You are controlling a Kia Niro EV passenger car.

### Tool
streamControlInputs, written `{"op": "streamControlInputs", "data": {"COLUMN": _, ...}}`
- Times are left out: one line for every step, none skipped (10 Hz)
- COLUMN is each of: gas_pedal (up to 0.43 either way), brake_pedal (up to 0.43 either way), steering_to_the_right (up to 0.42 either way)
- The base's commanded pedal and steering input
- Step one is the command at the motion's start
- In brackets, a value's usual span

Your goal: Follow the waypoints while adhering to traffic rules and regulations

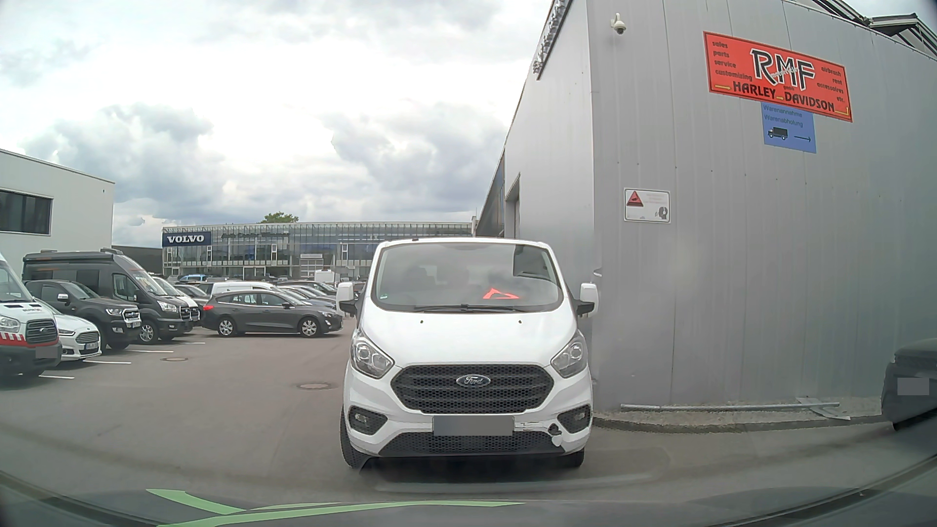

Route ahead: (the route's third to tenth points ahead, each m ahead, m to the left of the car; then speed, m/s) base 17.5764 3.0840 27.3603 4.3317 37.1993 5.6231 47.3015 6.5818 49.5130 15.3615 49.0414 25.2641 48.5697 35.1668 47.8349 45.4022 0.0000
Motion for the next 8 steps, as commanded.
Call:
{"op": "streamControlInputs", "data": {"gas_pedal": 0.0, "brake_pedal": 0.463, "steering_to_the_right": -0.462}}
{"op": "streamControlInputs", "data": {"gas_pedal": 0.0, "brake_pedal": 0.463, "steering_to_the_right": -0.462}}
{"op": "streamControlInputs", "data": {"gas_pedal": 0.0, "brake_pedal": 0.463, "steering_to_the_right": -0.462}}
{"op": "streamControlInputs", "data": {"gas_pedal": 0.0, "brake_pedal": 0.463, "steering_to_the_right": -0.462}}
{"op": "streamControlInputs", "data": {"gas_pedal": 0.0, "brake_pedal": 0.463, "steering_to_the_right": -0.462}}
{"op": "streamControlInputs", "data": {"gas_pedal": 0.0, "brake_pedal": 0.463, "steering_to_the_right": -0.462}}
{"op": "streamControlInputs", "data": {"gas_pedal": 0.0, "brake_pedal": 0.463, "steering_to_the_right": -0.462}}
{"op": "streamControlInputs", "data": {"gas_pedal": 0.0, "brake_pedal": 0.463, "steering_to_the_right": -0.462}}
